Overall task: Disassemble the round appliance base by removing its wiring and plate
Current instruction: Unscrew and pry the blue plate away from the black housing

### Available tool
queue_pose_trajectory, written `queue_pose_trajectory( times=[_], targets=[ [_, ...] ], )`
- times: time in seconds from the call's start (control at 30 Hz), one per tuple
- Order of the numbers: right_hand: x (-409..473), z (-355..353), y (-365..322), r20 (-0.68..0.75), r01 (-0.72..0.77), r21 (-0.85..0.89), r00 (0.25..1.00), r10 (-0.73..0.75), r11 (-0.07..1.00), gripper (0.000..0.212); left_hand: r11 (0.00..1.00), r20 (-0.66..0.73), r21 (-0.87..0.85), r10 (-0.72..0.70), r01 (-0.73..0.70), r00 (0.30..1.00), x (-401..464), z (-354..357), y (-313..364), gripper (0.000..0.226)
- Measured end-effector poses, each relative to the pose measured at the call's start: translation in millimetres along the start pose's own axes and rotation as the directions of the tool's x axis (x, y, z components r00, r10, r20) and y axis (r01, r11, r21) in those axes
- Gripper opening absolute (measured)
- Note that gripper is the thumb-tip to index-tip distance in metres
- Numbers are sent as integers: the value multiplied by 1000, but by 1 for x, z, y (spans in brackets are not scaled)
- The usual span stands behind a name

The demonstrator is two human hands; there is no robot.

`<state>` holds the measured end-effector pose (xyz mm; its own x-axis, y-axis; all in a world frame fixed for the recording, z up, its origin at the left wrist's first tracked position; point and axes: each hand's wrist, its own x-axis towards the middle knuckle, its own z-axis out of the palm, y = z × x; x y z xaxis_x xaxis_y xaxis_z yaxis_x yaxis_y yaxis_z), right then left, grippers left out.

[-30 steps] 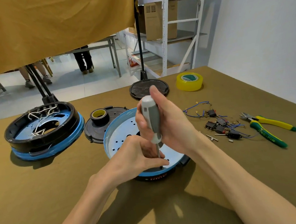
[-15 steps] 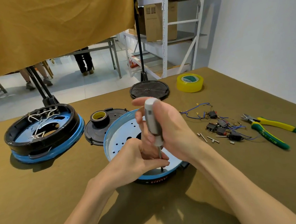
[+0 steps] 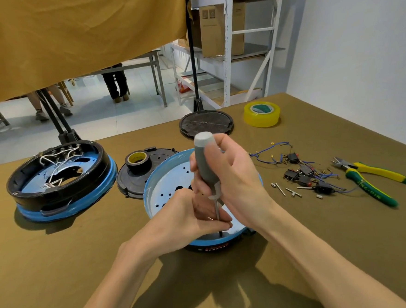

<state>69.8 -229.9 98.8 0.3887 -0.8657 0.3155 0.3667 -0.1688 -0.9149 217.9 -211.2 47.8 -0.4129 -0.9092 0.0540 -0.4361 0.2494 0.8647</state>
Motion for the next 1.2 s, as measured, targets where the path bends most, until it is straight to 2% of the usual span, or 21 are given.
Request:
queue_pose_trajectory(
  times=[0.07,0.1,0.2,0.27,0.3,0.37,0.43,0.53,0.63,0.7,0.83,0.97,1.03,1.13,1.2],
  targets=[
    [-2,1,1,-48,55,-24,997,-56,998,38,999,-31,37,21,-20,999,0,1,-1,13],
    [-4,2,0,-31,38,-10,999,-38,999,37,998,-52,54,26,-23,998,0,1,-1,15],
    [-4,2,-6,74,-120,123,991,111,985,56,994,-104,111,33,-21,994,1,3,-1,28],
    [-4,3,-9,108,-149,225,986,128,963,60,995,-89,99,21,-12,996,3,5,-1,35],
    [-4,3,-8,96,-132,221,989,113,966,63,996,-76,89,11,-4,997,3,6,-1,35],
    [-5,2,-6,53,-64,95,997,60,993,66,997,-46,78,-3,7,999,3,5,0,29],
    [-6,0,-4,19,-1,12,1000,1,1000,56,998,30,69,-13,11,999,2,0,1,17],
    [-6,-1,-5,33,-20,52,999,19,998,53,1000,152,22,-17,14,988,-1,-8,3,12],
    [-4,1,-5,91,-72,89,994,63,993,68,998,64,44,-39,36,997,-1,-7,4,17],
    [-3,3,-3,30,-16,49,999,15,999,81,993,4,112,-27,27,1000,0,-4,3,24],
    [-2,1,-1,-147,36,11,989,-34,999,69,986,10,164,16,-17,1000,3,-1,3,19],
    [-2,0,-4,-21,-92,164,995,97,982,72,987,165,161,-7,-20,986,3,-11,3,13],
    [-1,2,-3,-13,-75,151,997,77,986,79,987,174,163,-19,-10,985,2,-12,3,10],
    [-2,2,2,-66,9,34,998,-6,999,53,983,130,181,-12,-12,991,2,-8,3,9],
    [-3,2,4,-69,10,-6,998,-10,1000,36,980,88,201,-3,-15,996,2,-7,2,14]
  ],
)
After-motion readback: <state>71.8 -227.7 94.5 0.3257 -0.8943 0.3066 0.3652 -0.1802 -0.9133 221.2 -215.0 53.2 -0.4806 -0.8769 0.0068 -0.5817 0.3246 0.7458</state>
